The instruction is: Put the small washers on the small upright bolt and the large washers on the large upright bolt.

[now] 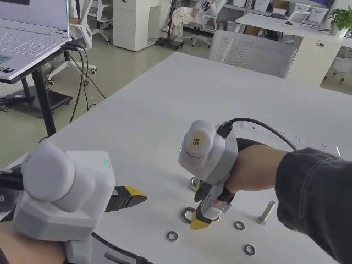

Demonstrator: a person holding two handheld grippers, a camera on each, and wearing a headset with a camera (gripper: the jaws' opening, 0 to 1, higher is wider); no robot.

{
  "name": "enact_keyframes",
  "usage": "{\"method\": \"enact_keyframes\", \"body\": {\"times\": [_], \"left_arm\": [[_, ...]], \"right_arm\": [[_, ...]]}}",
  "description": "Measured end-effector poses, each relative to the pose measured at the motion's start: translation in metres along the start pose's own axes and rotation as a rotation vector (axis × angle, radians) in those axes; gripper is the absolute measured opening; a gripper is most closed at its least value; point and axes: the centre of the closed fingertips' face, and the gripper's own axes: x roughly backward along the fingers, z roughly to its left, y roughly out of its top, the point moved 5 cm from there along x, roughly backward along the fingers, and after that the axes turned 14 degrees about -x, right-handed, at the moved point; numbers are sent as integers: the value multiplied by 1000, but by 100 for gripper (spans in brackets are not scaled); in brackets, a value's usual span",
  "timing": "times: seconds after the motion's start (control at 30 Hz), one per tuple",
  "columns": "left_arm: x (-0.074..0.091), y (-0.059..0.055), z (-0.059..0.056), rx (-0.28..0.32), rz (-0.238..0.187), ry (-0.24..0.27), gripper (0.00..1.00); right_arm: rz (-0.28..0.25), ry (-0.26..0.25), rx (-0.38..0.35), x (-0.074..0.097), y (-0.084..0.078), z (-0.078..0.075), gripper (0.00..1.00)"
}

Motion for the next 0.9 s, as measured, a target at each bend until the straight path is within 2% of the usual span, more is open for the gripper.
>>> {"method": "enact_keyframes", "body": {"times": [0.23, 0.6, 0.9], "left_arm": [[1, -1, -1, 2, -6, 0, 91], [1, -3, -4, -1, -7, -5, 91], [0, -3, -4, 0, -7, -6, 90]], "right_arm": [[17, -3, 26, -6, 2, 0, 36], [25, -1, 17, -8, 3, 3, 34], [29, 0, 35, -8, 3, 8, 27]]}}
